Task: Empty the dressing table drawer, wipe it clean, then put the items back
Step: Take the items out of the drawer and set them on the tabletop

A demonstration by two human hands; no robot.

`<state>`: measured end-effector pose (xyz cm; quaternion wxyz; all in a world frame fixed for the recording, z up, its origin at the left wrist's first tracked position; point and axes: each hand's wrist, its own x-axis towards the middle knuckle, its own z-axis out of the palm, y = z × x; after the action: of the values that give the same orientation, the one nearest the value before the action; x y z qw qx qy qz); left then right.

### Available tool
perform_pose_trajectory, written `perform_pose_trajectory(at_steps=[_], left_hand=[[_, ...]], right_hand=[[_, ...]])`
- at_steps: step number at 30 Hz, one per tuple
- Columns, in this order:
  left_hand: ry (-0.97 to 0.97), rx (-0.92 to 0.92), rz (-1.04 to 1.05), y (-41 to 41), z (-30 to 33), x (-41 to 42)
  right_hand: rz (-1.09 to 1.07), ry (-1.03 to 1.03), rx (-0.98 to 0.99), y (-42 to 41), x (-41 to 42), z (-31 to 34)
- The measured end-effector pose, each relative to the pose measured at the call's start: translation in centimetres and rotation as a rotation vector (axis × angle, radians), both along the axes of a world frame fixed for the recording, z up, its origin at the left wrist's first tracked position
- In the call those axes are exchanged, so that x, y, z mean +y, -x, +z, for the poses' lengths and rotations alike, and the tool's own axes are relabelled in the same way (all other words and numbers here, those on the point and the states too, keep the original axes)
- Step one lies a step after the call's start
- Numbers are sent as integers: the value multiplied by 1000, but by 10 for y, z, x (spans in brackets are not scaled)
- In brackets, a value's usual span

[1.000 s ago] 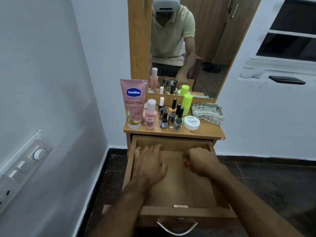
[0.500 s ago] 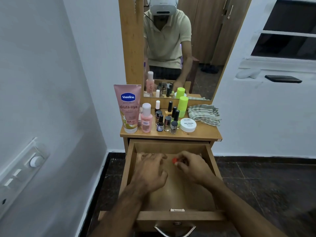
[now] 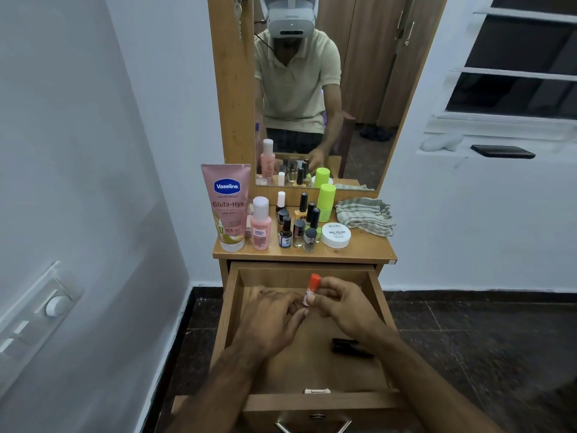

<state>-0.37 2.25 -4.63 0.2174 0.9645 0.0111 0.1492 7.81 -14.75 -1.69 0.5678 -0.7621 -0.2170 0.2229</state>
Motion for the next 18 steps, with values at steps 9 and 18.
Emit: perform_pose_trajectory(at_steps=[9,18], left_hand=[[18,29,24,0,-6,2],[21,41,51,0,-9,3]], right_hand=[[-209,-206,-20,-22,-1,43],[-390,102,-286,-87,5,94]])
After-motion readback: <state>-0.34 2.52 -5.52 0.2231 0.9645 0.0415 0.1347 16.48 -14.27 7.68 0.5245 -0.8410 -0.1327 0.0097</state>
